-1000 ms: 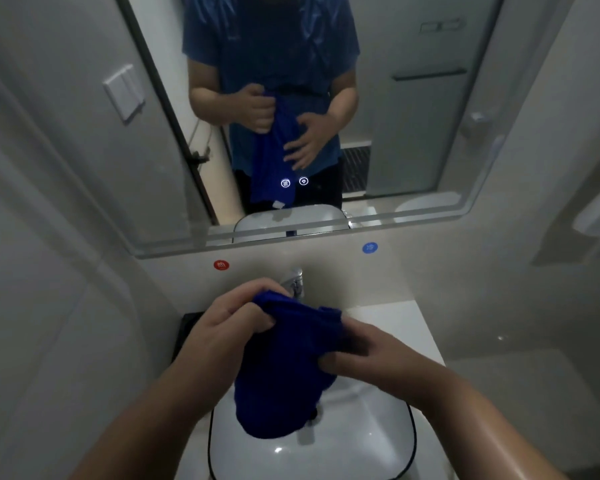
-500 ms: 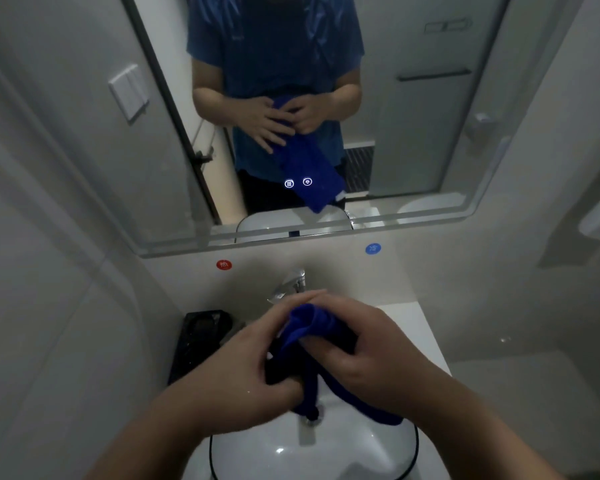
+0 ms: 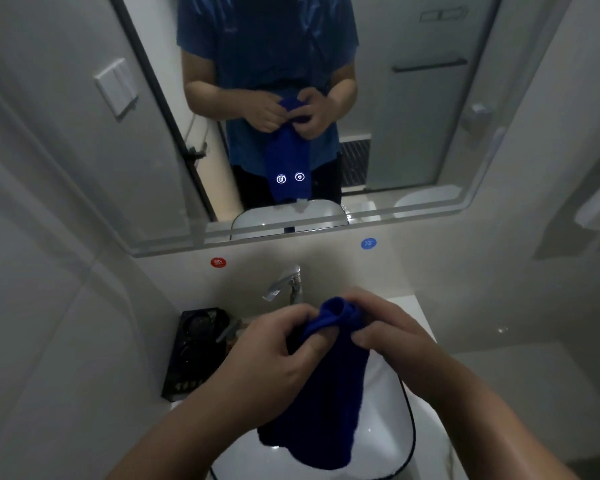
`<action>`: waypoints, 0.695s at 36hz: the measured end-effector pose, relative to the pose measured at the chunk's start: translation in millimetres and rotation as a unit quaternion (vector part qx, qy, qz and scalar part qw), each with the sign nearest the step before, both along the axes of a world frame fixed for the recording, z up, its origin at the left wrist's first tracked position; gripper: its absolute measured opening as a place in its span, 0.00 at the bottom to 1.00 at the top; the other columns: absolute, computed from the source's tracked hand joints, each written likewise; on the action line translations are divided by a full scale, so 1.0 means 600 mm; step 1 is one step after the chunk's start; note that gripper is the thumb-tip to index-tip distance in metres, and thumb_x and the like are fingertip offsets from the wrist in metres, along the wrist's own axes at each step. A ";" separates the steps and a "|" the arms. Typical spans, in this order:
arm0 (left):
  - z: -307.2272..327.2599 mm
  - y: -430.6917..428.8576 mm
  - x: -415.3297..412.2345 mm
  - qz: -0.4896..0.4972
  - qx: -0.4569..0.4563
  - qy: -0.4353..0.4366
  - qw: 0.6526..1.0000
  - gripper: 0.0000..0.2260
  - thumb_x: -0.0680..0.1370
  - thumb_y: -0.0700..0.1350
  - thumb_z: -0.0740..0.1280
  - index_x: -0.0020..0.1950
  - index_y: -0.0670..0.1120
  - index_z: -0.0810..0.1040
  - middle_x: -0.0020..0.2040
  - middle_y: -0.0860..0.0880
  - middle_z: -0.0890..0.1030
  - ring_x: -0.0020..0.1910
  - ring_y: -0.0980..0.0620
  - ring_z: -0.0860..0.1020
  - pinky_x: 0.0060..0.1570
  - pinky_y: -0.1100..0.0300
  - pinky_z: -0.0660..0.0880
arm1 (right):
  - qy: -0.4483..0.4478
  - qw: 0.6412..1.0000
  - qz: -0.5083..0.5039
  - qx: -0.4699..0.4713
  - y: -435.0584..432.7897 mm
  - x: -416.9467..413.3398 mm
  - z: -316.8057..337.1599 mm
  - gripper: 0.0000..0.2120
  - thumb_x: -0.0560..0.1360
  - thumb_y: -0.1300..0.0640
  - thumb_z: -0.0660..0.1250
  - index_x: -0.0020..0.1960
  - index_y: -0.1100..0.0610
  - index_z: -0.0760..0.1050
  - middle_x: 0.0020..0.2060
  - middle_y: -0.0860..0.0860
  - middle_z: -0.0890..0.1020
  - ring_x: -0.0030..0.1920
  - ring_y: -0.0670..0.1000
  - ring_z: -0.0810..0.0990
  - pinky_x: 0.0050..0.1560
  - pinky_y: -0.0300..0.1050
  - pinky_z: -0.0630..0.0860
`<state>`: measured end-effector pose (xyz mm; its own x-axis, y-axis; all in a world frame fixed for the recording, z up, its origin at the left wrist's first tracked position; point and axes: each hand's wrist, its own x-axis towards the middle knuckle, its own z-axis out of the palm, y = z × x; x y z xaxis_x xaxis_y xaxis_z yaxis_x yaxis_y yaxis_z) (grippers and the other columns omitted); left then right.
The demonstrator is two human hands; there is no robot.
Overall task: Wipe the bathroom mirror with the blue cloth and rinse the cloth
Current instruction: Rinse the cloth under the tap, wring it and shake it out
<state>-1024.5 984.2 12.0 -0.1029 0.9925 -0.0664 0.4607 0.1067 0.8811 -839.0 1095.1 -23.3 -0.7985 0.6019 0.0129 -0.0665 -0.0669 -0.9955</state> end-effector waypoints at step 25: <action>0.090 -0.017 -0.073 0.254 0.235 -0.143 0.927 0.10 0.80 0.54 0.64 0.49 0.63 0.85 0.43 0.54 0.86 0.40 0.53 0.83 0.40 0.58 0.82 | -0.139 0.985 -0.054 -0.088 0.010 0.006 -0.162 0.17 0.75 0.62 0.65 0.62 0.62 0.83 0.55 0.60 0.87 0.56 0.61 0.86 0.59 0.53 0.83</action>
